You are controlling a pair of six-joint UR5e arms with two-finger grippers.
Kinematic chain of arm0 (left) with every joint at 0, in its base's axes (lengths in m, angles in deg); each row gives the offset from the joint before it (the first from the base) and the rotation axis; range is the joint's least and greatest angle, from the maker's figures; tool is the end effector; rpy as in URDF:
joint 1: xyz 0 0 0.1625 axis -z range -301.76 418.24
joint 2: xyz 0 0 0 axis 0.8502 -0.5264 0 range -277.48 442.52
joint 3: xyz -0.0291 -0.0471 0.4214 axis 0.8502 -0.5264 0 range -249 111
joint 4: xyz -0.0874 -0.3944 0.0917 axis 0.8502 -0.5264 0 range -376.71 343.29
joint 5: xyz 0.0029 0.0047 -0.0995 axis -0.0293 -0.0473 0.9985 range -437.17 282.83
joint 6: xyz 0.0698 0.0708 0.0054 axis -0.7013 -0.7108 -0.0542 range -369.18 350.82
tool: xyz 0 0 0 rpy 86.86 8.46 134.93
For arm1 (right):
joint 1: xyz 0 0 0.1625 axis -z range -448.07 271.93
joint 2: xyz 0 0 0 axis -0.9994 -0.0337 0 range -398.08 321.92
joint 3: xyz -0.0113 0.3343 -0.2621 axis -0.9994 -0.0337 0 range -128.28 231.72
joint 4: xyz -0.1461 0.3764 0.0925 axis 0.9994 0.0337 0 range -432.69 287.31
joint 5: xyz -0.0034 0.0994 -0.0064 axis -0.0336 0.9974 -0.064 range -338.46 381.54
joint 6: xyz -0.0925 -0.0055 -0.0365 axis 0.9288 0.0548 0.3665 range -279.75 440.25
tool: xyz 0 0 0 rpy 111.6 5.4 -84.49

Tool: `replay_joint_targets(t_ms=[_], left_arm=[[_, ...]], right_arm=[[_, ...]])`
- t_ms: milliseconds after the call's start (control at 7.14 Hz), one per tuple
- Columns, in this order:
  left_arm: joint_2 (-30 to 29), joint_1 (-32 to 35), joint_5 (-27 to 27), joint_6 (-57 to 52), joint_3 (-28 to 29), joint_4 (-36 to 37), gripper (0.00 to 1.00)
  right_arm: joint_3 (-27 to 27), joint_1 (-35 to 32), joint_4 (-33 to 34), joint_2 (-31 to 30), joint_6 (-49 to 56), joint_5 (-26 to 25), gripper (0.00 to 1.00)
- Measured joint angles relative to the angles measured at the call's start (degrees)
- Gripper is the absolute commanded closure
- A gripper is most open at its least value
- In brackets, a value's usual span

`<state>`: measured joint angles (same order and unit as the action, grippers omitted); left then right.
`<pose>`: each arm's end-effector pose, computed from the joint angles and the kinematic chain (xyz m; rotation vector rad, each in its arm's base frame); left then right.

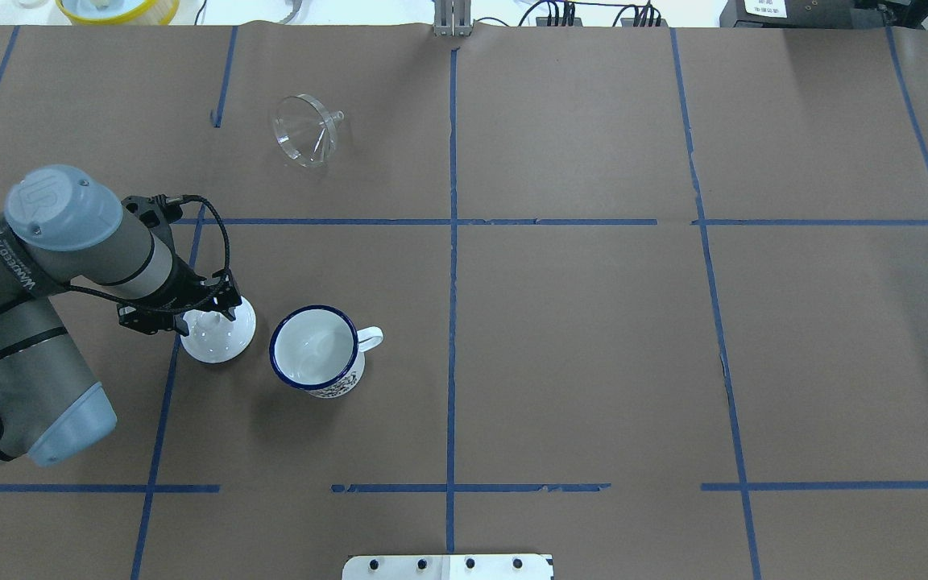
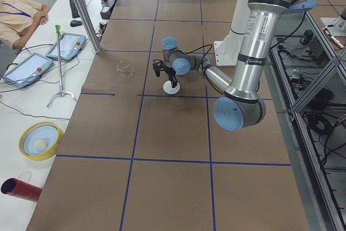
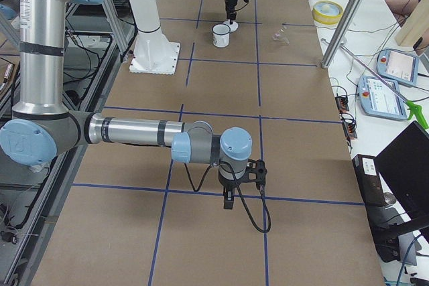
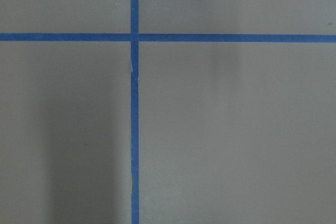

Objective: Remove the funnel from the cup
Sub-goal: 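Lower the left gripper and grasp the white lid by its knob, then lift the white lid and carry it over the mug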

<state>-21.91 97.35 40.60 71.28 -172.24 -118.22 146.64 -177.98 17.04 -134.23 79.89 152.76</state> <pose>0.3999 -0.4372 0.3973 -0.1485 0.8053 -0.3216 0.0671 -0.4450 0.6700 -0.0189 -0.7192 0.0105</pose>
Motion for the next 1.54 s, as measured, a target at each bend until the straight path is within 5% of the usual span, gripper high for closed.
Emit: replay_joint_targets(t_ms=[280,420,980,1540], left_arm=[[-0.12,-0.06,-0.02,-0.03,0.06,0.02,0.74],[-0.14,-0.08,-0.06,-0.04,0.01,0.06,1.0],[-0.13,0.63,-0.09,0.02,-3.88,3.02,1.0],[-8.57,2.49,-0.54,0.49,-14.33,24.68,1.0]], right_arm=[[0.0,0.0,0.0,0.0,0.0,0.0,0.0],[0.0,0.0,0.0,0.0,0.0,0.0,0.0],[0.0,0.0,0.0,0.0,0.0,0.0,0.0],[0.0,0.0,0.0,0.0,0.0,0.0,0.0]])
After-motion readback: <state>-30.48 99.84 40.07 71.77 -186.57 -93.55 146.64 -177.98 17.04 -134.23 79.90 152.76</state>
